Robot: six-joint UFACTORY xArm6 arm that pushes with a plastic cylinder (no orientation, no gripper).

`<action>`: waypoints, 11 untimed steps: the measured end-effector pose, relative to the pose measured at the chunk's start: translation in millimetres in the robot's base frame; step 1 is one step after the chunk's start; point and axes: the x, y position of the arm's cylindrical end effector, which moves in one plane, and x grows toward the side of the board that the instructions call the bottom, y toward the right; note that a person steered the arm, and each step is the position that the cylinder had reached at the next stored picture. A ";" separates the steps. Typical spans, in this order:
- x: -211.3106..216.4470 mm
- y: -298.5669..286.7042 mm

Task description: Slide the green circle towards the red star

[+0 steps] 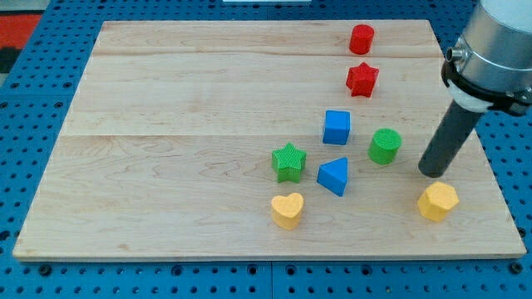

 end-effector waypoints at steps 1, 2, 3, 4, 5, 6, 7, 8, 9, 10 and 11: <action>-21.9 -3.3; -28.9 -7.8; -16.9 -7.4; 2.4 -7.4; 9.6 -15.3; 2.8 -27.7; -24.4 -27.9; -44.0 -28.9; -44.0 -37.4; -43.5 -38.3; -40.2 -38.3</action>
